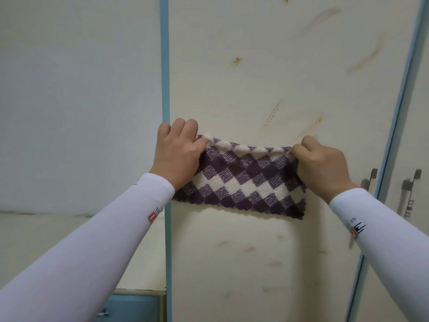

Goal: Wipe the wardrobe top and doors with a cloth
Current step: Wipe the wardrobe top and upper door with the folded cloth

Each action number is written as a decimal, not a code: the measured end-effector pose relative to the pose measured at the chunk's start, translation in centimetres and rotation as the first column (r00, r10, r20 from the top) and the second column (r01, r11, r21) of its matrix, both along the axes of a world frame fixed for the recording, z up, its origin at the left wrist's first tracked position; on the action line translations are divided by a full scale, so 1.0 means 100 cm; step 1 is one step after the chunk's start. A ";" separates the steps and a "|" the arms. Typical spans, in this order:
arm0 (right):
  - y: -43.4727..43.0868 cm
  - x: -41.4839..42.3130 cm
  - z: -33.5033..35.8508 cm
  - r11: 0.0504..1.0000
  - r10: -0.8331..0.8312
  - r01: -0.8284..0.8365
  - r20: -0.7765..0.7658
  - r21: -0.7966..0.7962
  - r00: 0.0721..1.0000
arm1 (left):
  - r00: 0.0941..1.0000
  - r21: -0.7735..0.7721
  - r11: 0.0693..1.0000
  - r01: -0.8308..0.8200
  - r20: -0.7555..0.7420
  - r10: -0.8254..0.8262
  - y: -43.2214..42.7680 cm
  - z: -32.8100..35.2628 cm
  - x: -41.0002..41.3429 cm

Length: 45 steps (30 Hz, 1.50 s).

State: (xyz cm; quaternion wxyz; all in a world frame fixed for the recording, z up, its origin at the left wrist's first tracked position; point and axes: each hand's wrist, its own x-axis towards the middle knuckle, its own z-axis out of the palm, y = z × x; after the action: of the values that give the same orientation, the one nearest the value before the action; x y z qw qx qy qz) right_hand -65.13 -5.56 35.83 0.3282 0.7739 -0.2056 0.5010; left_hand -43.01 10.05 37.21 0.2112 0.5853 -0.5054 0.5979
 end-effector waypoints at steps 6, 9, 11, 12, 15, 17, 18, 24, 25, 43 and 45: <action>0.012 0.013 -0.010 0.974 -0.115 0.071 0.200 0.214 0.973 | 0.944 0.263 0.944 -0.200 -0.207 0.258 -0.006 -0.008 -0.031; 0.024 0.023 -0.022 0.932 -0.168 0.073 0.246 0.355 0.955 | 0.868 0.318 0.934 -0.162 -0.405 0.288 -0.012 -0.020 -0.036; 0.030 0.029 -0.030 0.900 -0.194 0.081 0.227 0.428 0.954 | 0.813 0.288 0.953 -0.093 -0.530 0.239 -0.012 -0.031 -0.043; 0.032 0.032 -0.034 0.886 -0.205 0.087 0.215 0.456 0.955 | 0.783 0.282 0.957 -0.063 -0.582 0.222 -0.013 -0.039 -0.047; 0.037 0.044 -0.049 0.867 -0.216 0.078 0.229 0.492 0.949 | 0.740 0.326 0.939 -0.110 -0.604 0.296 -0.018 -0.063 -0.057; 0.038 0.052 -0.058 0.885 -0.194 0.052 0.265 0.462 0.945 | 0.709 0.292 0.941 -0.168 -0.627 0.321 -0.024 -0.066 -0.060; 0.037 0.056 -0.062 0.896 -0.191 0.049 0.283 0.440 0.940 | 0.699 0.264 0.947 -0.184 -0.643 0.315 -0.026 -0.064 -0.060; 0.027 0.066 -0.070 0.910 -0.237 0.090 0.330 0.404 0.914 | 0.779 0.306 0.880 -0.363 -0.419 0.467 -0.013 -0.057 -0.044; 0.026 0.067 -0.072 0.912 -0.236 0.087 0.340 0.400 0.910 | 0.782 0.320 0.871 -0.374 -0.397 0.481 -0.010 -0.057 -0.040; 0.020 0.071 -0.075 0.954 -0.164 0.033 0.428 0.296 0.889 | 0.754 0.085 0.992 -0.096 -0.645 0.128 -0.031 -0.050 -0.041; 0.020 0.077 -0.075 0.955 -0.182 0.055 0.429 0.292 0.885 | 0.775 0.021 0.998 -0.061 -0.629 0.061 -0.039 -0.062 -0.039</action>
State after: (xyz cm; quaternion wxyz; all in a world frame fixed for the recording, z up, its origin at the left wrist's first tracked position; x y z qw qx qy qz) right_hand -57.42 -3.56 28.30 0.1924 0.6600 -0.3899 0.6126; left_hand -46.93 6.20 30.97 0.3485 0.7671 -0.3864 0.3752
